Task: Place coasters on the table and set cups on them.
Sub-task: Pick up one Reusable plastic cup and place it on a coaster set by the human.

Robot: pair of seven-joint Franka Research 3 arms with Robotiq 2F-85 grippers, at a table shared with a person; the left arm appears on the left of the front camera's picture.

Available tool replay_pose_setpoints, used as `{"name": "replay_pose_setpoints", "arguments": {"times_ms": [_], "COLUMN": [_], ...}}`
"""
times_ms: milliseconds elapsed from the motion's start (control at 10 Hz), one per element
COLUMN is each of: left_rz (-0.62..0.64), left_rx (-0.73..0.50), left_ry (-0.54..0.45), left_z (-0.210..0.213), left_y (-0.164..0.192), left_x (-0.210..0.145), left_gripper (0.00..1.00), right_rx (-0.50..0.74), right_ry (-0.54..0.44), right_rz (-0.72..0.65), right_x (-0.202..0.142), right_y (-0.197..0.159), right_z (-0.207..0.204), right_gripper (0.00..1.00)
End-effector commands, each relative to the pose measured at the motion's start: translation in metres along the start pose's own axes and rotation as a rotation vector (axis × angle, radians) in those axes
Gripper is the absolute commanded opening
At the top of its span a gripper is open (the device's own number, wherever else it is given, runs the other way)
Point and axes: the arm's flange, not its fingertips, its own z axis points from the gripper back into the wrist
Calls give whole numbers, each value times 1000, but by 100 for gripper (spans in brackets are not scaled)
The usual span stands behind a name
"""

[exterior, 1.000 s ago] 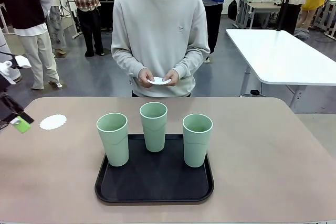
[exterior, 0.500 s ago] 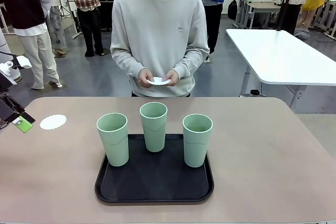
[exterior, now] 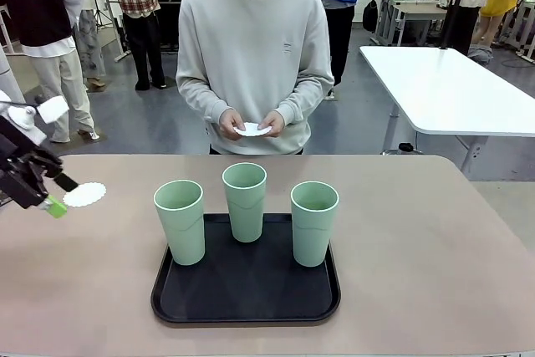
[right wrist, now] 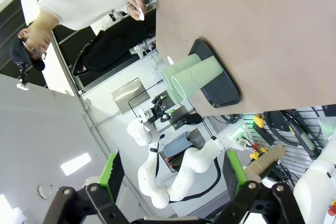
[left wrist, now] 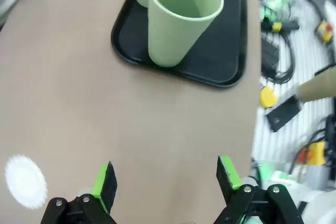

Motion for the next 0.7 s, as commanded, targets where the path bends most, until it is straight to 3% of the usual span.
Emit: {"name": "replay_pose_setpoints", "arguments": {"times_ms": [0, 200, 300, 600], "left_rz": [-196, -346, -408, -466], "left_rx": [-23, -113, -102, -123], "left_ry": [-105, -251, -312, -484], "left_z": [-45, -66, -75, -94], "left_y": [2, -1, -2, 4], "left_x": [4, 5, 3, -4], "left_gripper": [100, 100, 100, 100], "right_rx": [3, 3, 3, 3], "right_ry": [-12, -12, -12, -12], "right_rz": [3, 3, 3, 3], "right_x": [1, 1, 1, 1], "right_y": [0, 0, 0, 0], "right_z": [1, 1, 1, 1], "right_gripper": [100, 100, 100, 100]}}
